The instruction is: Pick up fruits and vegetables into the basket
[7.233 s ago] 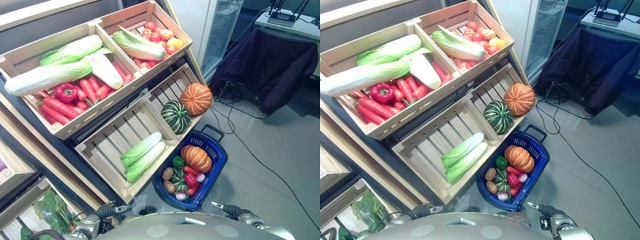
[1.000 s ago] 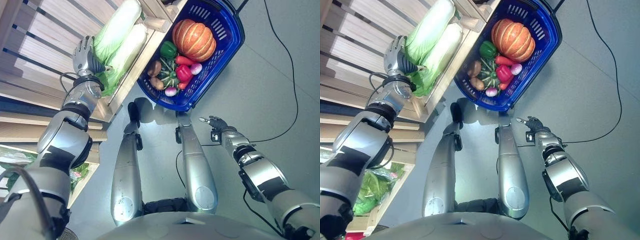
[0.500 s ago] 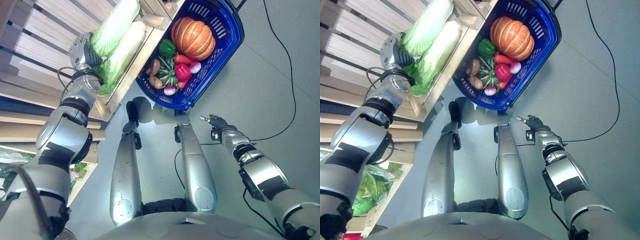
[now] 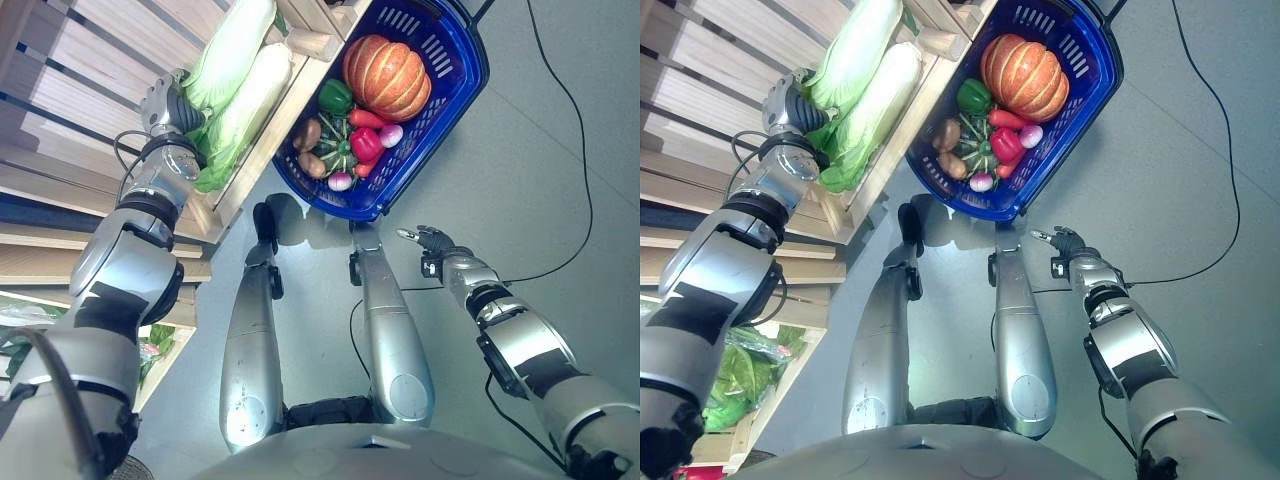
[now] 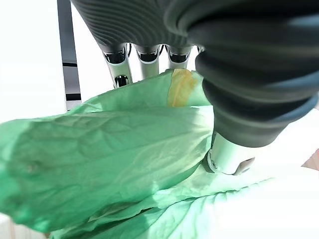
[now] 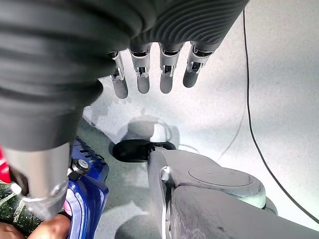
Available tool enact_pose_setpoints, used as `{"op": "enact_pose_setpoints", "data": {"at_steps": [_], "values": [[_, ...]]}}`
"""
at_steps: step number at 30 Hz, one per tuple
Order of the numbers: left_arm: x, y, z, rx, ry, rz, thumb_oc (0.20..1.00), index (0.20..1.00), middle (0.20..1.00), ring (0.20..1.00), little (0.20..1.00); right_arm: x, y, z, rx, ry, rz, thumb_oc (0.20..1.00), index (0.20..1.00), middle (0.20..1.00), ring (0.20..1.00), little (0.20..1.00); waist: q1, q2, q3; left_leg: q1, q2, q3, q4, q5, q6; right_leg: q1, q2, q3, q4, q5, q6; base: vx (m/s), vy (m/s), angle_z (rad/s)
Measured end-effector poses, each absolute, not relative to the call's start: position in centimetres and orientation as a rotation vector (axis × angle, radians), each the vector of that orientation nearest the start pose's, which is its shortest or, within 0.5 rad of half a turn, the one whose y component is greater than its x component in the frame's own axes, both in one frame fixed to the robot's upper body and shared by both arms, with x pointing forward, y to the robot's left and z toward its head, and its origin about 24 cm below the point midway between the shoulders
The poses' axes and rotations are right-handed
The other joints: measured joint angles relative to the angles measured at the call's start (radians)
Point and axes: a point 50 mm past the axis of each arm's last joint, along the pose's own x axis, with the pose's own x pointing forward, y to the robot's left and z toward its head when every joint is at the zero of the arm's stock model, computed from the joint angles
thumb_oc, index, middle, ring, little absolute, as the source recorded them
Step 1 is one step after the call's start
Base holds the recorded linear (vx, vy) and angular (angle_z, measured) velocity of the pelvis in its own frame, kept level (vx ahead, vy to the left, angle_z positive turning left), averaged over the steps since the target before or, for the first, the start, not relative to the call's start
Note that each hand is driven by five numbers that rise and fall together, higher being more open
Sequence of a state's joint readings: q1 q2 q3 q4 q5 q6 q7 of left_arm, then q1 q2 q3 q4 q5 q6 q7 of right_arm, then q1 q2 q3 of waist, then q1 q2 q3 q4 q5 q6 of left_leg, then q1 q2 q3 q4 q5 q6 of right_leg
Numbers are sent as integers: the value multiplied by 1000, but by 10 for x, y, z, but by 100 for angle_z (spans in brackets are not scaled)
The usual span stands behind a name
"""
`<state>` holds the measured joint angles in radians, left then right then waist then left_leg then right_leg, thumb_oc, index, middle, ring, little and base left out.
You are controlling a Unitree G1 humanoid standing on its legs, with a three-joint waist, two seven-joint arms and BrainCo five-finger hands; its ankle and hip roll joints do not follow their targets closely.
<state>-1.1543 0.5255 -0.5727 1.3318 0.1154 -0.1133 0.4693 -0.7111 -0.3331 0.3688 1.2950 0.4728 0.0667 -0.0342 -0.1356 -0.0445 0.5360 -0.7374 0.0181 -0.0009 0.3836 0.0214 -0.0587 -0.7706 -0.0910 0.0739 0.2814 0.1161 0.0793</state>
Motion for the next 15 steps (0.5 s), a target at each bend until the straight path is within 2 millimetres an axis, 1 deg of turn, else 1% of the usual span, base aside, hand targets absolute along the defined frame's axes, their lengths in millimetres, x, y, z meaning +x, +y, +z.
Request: {"op": "enact_pose_setpoints", "data": {"at_steps": [15], "values": [[409, 247, 178, 995, -93, 408, 200, 200, 200, 200, 200, 328, -221, -24, -166, 664, -106, 1000, 1000, 1000, 1000, 1000, 4, 0, 0, 0, 0, 1, -1, -1, 0, 0, 0, 0, -2, 0, 0, 0, 0, 0]]}}
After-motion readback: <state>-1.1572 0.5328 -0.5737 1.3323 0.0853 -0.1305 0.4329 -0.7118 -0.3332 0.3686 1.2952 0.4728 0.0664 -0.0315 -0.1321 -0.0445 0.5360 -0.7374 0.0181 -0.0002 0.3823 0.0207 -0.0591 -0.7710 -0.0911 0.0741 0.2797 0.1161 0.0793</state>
